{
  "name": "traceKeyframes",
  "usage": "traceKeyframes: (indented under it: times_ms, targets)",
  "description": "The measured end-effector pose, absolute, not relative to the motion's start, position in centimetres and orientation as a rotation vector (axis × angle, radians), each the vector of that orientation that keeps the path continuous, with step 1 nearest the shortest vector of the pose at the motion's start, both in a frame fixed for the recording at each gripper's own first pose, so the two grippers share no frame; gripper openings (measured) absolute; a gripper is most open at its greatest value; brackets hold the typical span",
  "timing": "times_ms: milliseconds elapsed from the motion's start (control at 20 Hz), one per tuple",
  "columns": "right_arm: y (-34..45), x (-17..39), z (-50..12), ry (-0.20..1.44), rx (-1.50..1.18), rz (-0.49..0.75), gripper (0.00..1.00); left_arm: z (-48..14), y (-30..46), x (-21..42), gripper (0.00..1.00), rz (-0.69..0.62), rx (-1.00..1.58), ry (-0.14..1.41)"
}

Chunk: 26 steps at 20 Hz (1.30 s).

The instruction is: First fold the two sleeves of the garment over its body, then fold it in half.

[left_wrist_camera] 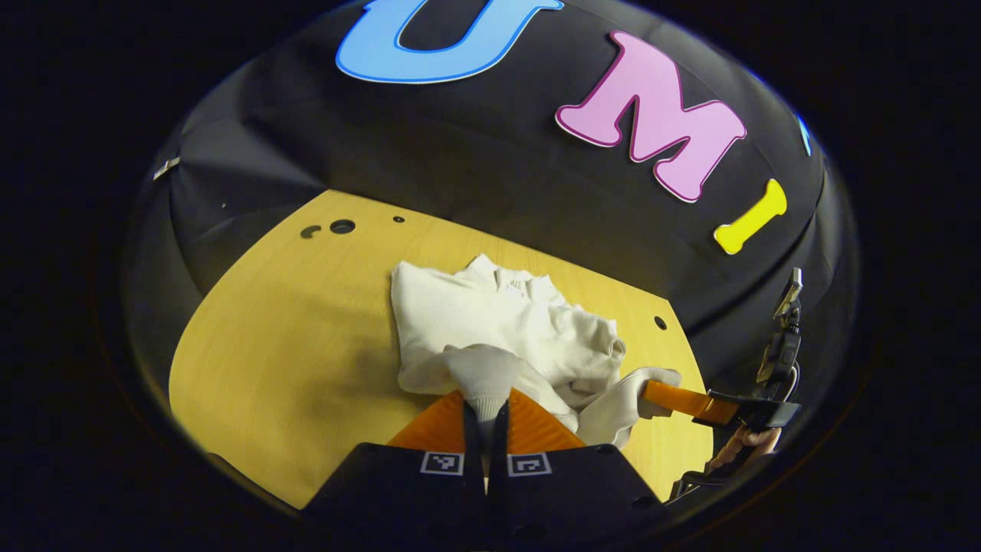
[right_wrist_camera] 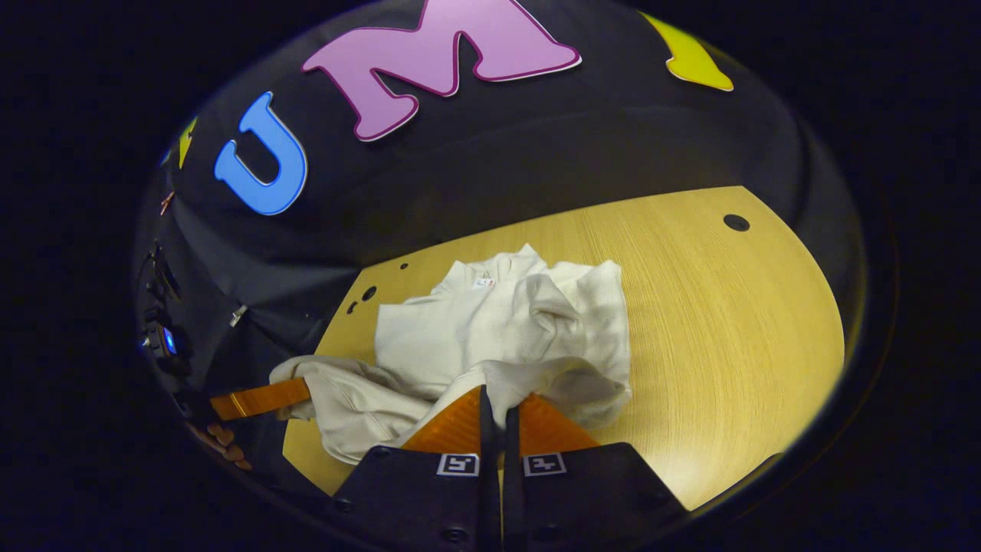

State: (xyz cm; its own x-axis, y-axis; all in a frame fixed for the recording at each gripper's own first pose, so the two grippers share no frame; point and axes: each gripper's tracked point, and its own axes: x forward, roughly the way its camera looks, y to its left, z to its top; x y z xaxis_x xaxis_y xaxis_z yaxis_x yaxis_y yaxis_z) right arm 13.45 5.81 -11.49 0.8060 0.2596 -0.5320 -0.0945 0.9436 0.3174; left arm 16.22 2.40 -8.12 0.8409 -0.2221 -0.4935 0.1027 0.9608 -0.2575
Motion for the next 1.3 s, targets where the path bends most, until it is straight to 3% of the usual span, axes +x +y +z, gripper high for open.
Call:
traceKeyframes:
  times_ms: [400, 450, 500, 650, 900, 950, 1000, 1100, 1150, 1200, 1300]
  targets:
    - [4.9, 23.1, -10.0, 0.551, 0.327, 0.105, 0.06, -7.2, 2.1, 25.8, 0.06, -0.112, -0.226, 0.613]
    - [4.5, 24.1, -10.4, 0.547, 0.324, 0.084, 0.16, -7.4, 2.2, 27.2, 0.06, -0.107, -0.236, 0.617]
    - [4.2, 25.1, -10.8, 0.547, 0.32, 0.062, 0.06, -7.7, 2.4, 28.6, 0.06, -0.098, -0.244, 0.624]
    - [3.2, 27.1, -11.8, 0.543, 0.323, 0.014, 0.06, -9.3, 2.9, 32.5, 0.07, -0.08, -0.227, 0.638]
    - [2.6, 29.3, -13.6, 0.511, 0.32, -0.007, 0.2, -10.5, 3.1, 37.8, 0.25, -0.052, -0.118, 0.563]
    - [2.7, 29.7, -13.8, 0.514, 0.338, -0.007, 0.24, -10.3, 3.0, 38.5, 0.19, -0.056, -0.087, 0.537]
    - [2.6, 30.0, -13.9, 0.512, 0.344, -0.009, 0.34, -9.9, 2.6, 39.0, 0.35, -0.074, -0.062, 0.513]
    - [2.4, 30.0, -13.7, 0.493, 0.322, -0.003, 0.66, -8.6, 1.7, 39.0, 0.66, -0.104, -0.044, 0.47]
    - [2.4, 30.0, -13.5, 0.478, 0.298, 0.004, 0.73, -7.8, 1.6, 39.1, 0.82, -0.098, -0.048, 0.439]
    - [2.0, 29.7, -13.3, 0.468, 0.267, 0.002, 0.87, -6.9, 1.9, 39.1, 0.85, -0.07, -0.037, 0.397]
    - [1.7, 29.0, -12.6, 0.455, 0.224, -0.002, 0.99, -5.0, 2.5, 38.5, 0.98, -0.039, 0.003, 0.318]
